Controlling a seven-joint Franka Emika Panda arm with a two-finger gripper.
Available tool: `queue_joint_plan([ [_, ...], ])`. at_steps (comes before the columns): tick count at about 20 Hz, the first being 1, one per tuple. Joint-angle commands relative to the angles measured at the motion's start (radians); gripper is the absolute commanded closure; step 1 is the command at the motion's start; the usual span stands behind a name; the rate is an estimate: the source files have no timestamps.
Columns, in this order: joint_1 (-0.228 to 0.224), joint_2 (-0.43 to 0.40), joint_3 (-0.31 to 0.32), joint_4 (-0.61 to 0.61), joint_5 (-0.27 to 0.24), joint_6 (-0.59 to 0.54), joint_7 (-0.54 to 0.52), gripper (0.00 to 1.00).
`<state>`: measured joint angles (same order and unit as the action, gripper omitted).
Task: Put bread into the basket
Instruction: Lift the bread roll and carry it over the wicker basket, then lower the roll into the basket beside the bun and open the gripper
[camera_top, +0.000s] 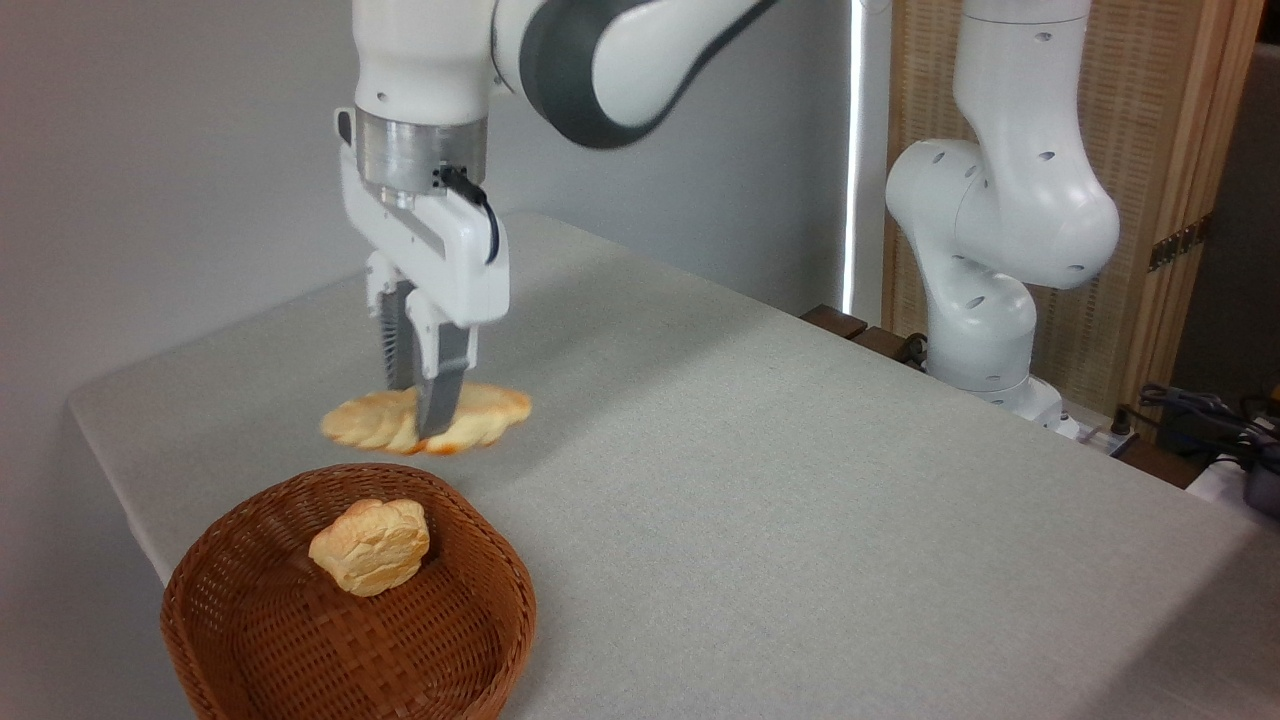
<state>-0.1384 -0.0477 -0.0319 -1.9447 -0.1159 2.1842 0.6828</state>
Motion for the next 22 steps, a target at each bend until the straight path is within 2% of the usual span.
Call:
queue_joint_plan([
  [1,-0.004,0.060,0.044,0.026,-0.044,0.179,0.004,0.57],
  [2,-0.004,0.072,0.053,0.026,-0.044,0.221,0.006,0.53],
  [3,-0.004,0.087,0.067,0.026,-0.042,0.265,0.006,0.42],
  [4,-0.004,0.103,0.070,0.026,-0.039,0.317,0.003,0.09],
  [5,-0.004,0.114,0.072,0.026,-0.037,0.362,0.004,0.00],
  [12,-0.004,0.127,0.072,0.026,-0.041,0.367,-0.008,0.00],
  [15,-0.004,0.127,0.072,0.026,-0.042,0.330,-0.011,0.00],
  [17,-0.006,0.117,0.067,0.030,-0.030,0.229,-0.019,0.00],
  [19,-0.007,0.101,0.059,0.049,-0.025,0.079,-0.023,0.00],
  [22,-0.006,0.100,0.070,0.174,-0.025,-0.145,-0.084,0.00],
])
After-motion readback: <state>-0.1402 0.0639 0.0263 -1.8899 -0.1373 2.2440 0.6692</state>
